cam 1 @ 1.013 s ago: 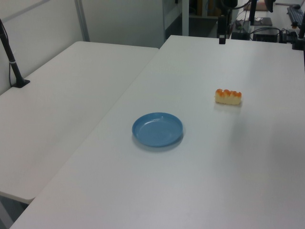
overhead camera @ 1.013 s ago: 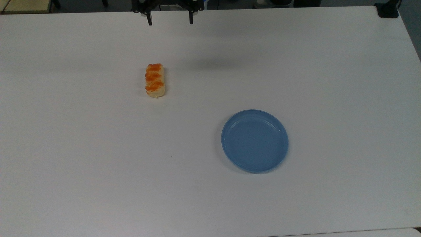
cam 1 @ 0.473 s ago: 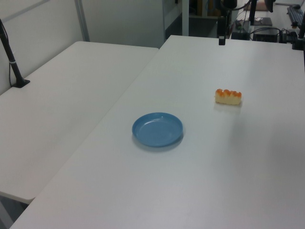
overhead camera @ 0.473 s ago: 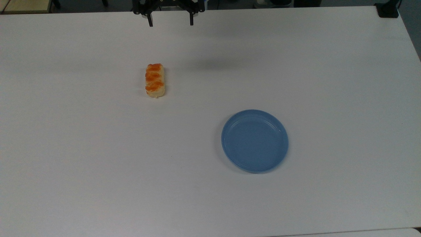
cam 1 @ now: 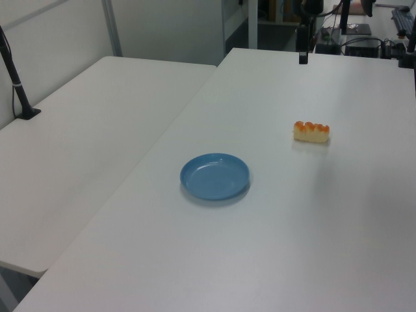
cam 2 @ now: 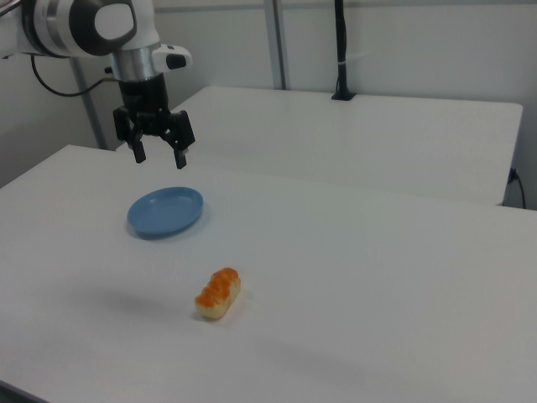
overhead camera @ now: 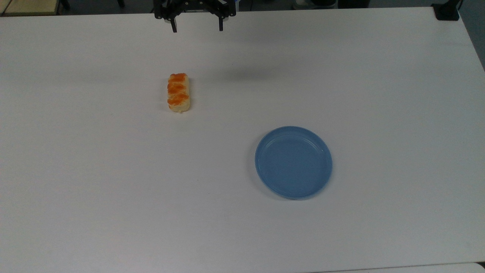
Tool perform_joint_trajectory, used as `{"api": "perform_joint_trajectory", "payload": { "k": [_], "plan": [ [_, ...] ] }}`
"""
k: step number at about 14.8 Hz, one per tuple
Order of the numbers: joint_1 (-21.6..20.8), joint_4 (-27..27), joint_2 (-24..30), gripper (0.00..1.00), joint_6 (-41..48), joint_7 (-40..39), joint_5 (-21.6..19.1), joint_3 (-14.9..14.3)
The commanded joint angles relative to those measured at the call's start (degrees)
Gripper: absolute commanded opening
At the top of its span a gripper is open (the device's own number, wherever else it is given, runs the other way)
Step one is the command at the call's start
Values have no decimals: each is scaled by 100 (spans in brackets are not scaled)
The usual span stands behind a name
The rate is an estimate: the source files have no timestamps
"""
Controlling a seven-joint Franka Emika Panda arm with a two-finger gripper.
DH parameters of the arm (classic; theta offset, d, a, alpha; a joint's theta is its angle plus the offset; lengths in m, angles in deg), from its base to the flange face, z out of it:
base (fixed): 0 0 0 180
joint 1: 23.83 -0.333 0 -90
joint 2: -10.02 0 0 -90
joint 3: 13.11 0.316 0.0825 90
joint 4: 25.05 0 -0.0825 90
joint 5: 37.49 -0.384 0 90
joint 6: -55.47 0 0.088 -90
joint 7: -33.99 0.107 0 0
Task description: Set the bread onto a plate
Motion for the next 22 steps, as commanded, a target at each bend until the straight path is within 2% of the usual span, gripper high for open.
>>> {"api": "perform_joint_trajectory", "payload": {
  "k": [1, 5, 12, 16, 22],
  "plan": [
    [-119, -333, 90, 100, -157, -142, 39, -147],
    [-181, -676, 108, 100, -526, -151, 39, -332],
    [-181, -1519, 126, 100, -1361, -380, 91, -446],
    [-181, -2081, 126, 100, -1958, -380, 188, -464],
    [-181, -2785, 29, 100, -2864, -441, 425, -639]
  ]
}}
